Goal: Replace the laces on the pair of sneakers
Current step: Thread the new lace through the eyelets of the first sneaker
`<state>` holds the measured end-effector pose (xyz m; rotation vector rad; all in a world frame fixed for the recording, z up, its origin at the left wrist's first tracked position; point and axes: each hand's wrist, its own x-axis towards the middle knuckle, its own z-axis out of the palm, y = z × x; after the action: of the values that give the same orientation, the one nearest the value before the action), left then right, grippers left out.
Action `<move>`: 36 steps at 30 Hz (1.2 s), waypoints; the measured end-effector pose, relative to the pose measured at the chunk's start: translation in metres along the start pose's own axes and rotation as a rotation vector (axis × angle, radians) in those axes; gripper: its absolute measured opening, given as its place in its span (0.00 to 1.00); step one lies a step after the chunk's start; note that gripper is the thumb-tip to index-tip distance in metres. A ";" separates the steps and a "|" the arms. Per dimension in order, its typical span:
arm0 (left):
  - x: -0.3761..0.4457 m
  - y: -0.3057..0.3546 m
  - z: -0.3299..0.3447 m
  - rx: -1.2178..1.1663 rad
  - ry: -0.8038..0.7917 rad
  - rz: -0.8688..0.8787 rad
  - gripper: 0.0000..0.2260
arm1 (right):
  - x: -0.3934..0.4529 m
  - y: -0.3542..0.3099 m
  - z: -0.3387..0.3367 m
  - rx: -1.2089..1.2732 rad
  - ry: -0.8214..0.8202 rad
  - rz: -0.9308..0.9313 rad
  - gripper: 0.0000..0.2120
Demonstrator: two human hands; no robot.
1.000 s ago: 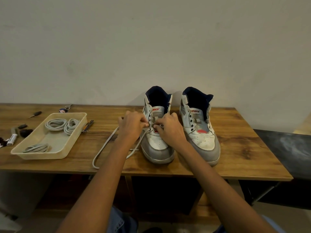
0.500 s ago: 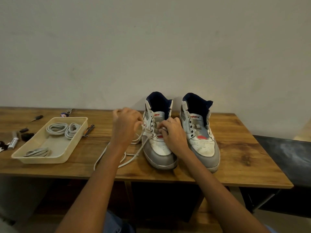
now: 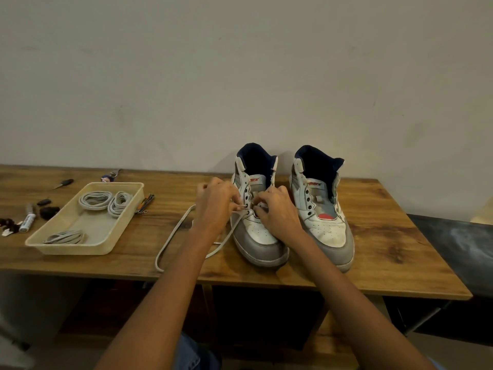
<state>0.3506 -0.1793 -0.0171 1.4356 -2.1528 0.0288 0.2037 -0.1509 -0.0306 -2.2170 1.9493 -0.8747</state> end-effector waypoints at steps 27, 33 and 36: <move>-0.005 0.000 -0.058 -1.569 -0.382 -0.692 0.07 | 0.005 -0.008 -0.042 0.494 -0.078 0.032 0.08; 0.002 0.020 -0.048 -1.767 -0.160 -0.553 0.14 | -0.004 -0.042 -0.038 1.085 -0.401 0.253 0.24; 0.006 0.015 -0.044 -1.840 0.015 -0.671 0.13 | -0.005 -0.040 -0.045 1.132 -0.467 0.218 0.26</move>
<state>0.3547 -0.1639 0.0274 0.7298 -0.7042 -1.6208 0.2188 -0.1245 0.0211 -1.3253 1.0080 -0.9504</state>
